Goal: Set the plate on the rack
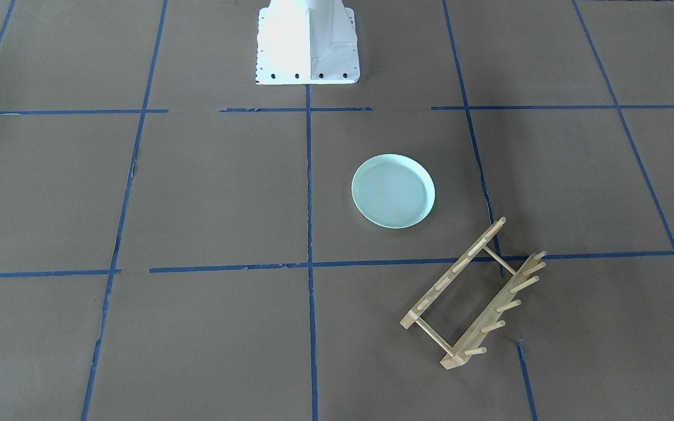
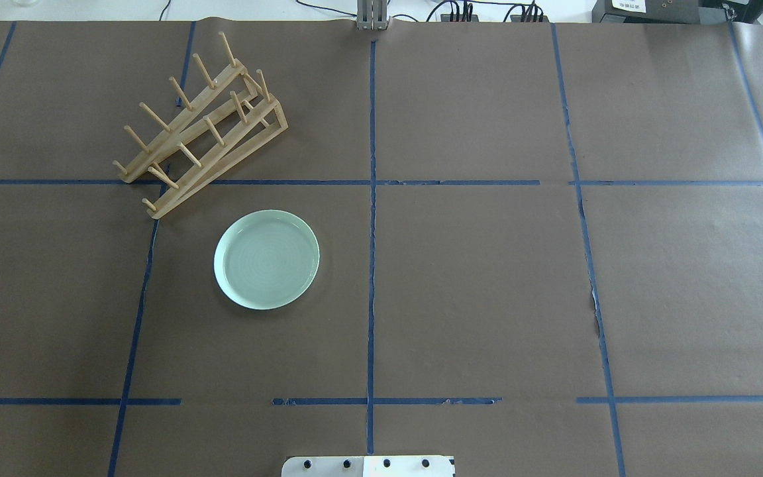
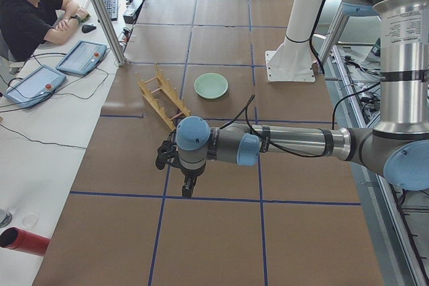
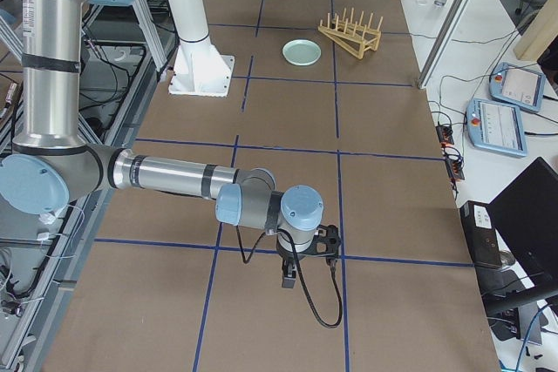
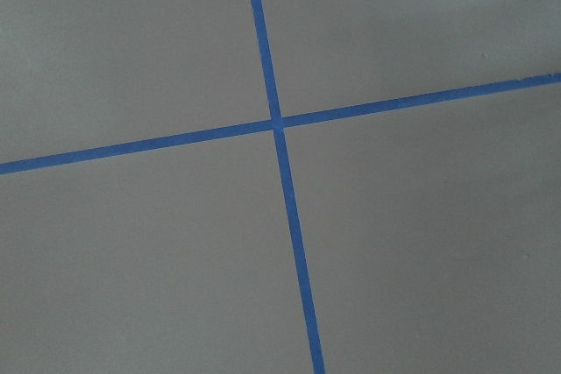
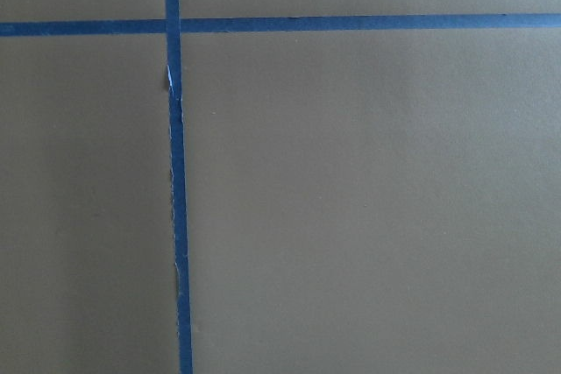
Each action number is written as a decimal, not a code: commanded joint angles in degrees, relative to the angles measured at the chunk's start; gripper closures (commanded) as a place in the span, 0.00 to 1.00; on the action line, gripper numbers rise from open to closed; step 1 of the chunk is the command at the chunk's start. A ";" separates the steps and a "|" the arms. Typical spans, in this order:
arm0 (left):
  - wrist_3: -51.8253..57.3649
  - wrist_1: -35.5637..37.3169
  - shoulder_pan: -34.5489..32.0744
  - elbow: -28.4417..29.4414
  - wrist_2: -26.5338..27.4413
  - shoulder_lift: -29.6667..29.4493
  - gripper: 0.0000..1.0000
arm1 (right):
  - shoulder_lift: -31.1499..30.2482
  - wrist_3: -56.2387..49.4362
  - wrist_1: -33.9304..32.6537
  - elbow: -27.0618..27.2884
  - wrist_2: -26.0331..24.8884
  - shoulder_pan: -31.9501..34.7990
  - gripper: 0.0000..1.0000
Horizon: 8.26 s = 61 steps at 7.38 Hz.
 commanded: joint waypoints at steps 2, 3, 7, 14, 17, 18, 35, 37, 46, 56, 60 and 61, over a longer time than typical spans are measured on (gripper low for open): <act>0.00 -0.22 0.00 -0.92 -5.79 -1.52 0.00 | 0.00 0.00 0.00 0.07 0.00 0.08 0.00; -0.17 -0.22 0.00 -1.70 -11.76 -2.14 0.00 | 0.00 0.00 0.00 -0.02 0.00 0.00 0.00; -29.84 -1.19 13.65 -11.18 -4.74 -10.63 0.00 | 0.00 0.00 0.00 -0.02 0.00 0.08 0.00; -82.77 16.13 43.99 3.18 14.66 -48.72 0.00 | 0.00 0.00 0.00 0.07 0.00 0.08 0.00; -89.10 15.43 51.66 21.16 17.53 -59.41 0.00 | 0.00 0.00 0.00 0.07 0.00 0.00 0.00; -89.29 15.08 53.77 22.19 17.88 -59.28 0.00 | 0.00 0.00 0.00 0.07 0.00 0.00 0.00; -89.39 6.37 54.77 16.61 21.85 -53.75 1.00 | 0.00 0.00 0.00 -0.02 0.00 0.08 0.00; -89.38 6.37 50.65 8.79 16.32 -53.74 1.00 | 0.00 0.00 0.00 -0.02 0.00 0.00 0.00; -112.02 -57.98 27.52 10.48 7.86 -45.92 1.00 | 0.00 0.00 0.00 -0.02 0.00 0.00 0.00; -122.70 -85.21 30.05 26.24 31.15 -39.77 1.00 | 0.00 0.00 0.00 -0.02 0.00 0.08 0.00; -122.26 -85.21 33.04 26.95 34.05 -39.59 1.00 | 0.00 0.00 0.00 0.07 0.00 0.00 0.00; -122.08 -85.21 33.74 26.95 34.49 -38.55 1.00 | 0.00 0.00 0.00 0.07 0.00 0.00 0.00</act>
